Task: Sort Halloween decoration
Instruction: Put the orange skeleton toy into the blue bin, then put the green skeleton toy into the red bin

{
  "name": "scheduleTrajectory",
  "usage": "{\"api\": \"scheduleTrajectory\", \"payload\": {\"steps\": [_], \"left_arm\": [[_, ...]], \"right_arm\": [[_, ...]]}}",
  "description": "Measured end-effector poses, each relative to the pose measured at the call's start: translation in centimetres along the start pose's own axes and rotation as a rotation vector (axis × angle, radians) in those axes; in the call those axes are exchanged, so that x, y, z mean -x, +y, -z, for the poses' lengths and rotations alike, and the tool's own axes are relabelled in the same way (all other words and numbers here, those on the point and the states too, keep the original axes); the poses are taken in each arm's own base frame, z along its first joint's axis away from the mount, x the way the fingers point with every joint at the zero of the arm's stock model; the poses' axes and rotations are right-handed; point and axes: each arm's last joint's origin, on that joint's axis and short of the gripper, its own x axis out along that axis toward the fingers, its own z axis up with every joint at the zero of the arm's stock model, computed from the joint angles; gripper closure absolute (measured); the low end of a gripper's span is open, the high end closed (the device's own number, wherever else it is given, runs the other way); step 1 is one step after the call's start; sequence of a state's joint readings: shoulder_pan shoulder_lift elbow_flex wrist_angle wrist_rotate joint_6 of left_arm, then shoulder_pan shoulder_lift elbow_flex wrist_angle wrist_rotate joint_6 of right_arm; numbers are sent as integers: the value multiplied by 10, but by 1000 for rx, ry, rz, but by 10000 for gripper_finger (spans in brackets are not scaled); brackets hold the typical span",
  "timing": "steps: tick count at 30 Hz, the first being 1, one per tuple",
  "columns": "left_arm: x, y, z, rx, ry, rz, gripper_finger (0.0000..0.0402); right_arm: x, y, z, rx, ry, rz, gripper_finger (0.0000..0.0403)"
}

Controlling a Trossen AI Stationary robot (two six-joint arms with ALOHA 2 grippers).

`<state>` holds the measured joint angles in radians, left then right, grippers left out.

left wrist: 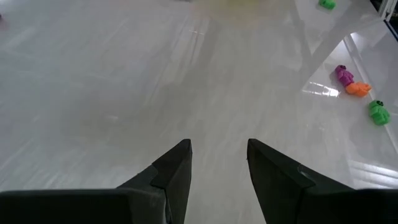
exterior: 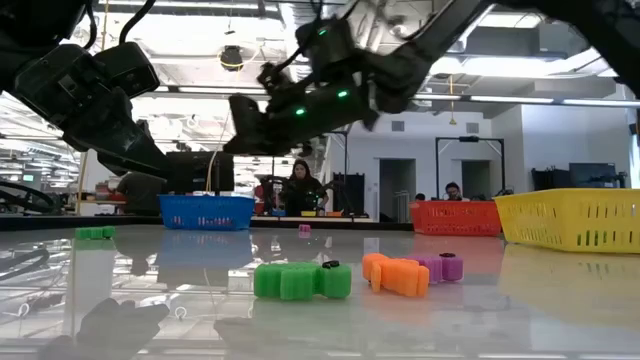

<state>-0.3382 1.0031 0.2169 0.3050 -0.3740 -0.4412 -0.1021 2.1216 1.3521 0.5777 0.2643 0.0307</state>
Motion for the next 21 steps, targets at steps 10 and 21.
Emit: {"api": "scheduleTrajectory", "payload": {"steps": [10,21], "left_arm": [[0,0,1,-5,9,-1,258],[0,2,4,-17,36,-11,258]], "right_arm": [[-82,-52,-17,-80,18,32,288],[-87,-64,-28,-71,166,46,103]]}}
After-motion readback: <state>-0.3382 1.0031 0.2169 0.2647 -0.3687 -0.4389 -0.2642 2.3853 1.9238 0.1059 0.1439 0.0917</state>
